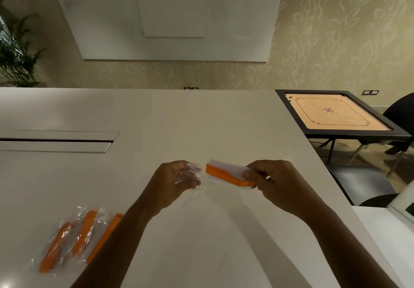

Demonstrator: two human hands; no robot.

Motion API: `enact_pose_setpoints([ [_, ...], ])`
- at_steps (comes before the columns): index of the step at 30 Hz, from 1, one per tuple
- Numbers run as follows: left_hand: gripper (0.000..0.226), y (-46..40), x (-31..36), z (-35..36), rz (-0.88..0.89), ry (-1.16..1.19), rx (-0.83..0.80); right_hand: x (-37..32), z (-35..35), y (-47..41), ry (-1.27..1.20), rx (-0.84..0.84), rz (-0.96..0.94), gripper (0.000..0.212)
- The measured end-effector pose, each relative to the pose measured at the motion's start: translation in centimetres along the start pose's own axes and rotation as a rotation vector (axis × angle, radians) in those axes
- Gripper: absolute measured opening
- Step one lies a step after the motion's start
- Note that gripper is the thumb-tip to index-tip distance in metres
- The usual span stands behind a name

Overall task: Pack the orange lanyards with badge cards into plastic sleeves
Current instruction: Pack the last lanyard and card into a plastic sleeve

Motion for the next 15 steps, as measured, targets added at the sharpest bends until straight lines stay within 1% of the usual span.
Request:
enact_pose_setpoints([
  [5,0.013,0.3,1.1,0.6,0.051,-0.001,-0.039,-0.7,-0.9,-0.3,0.137,-0.008,-0.091,0.014],
  [10,0.016,0.6,2.1,1.1,0.048,-0.007,-0.060,-2.0,-1.9,-0.8,0.228,-0.038,-0.126,0.014],
  [15,0.016,0.8,2.9,1.4,0.073,-0.134,-0.063,-3.2,-2.5,-1.2,0.281,-0.042,-0.151,0.015],
])
Point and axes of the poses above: each hand's wrist, its own y-axis away from the middle knuckle, its own z-axis out of the palm, x = y × z, the point moved 1 cm from there along -y, towards the middle knuckle, and after that the axes turned 1 degree about -y, right-handed, at the moved point
